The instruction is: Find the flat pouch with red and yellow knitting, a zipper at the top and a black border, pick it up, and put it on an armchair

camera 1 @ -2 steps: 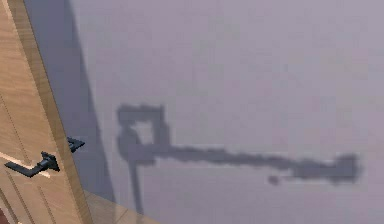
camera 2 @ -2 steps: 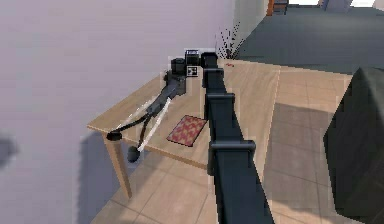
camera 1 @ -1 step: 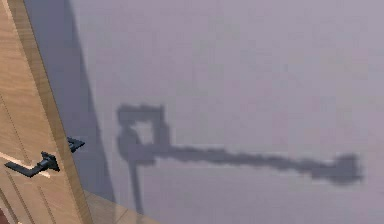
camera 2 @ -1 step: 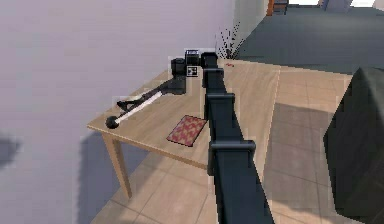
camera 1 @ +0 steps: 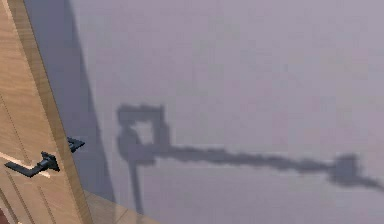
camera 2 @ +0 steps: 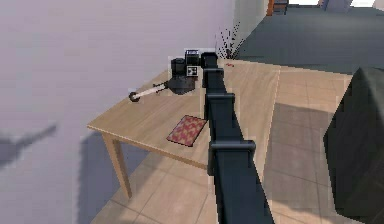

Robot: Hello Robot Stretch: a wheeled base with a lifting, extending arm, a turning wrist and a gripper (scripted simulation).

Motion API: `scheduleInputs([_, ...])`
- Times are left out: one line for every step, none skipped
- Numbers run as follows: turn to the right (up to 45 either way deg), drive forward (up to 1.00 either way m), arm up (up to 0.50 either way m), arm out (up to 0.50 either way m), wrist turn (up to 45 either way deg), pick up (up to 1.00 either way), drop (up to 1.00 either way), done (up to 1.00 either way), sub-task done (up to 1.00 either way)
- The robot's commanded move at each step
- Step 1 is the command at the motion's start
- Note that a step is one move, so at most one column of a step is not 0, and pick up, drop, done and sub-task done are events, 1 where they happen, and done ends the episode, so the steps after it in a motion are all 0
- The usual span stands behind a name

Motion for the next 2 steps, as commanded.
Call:
scheduleInputs([0.0,0.00,0.00,0.00,45.0,0.00,0.00,0.00,0.00])
scheduleInputs([0.0,0.00,0.00,0.00,9.0,0.00,0.00,0.00,0.00])
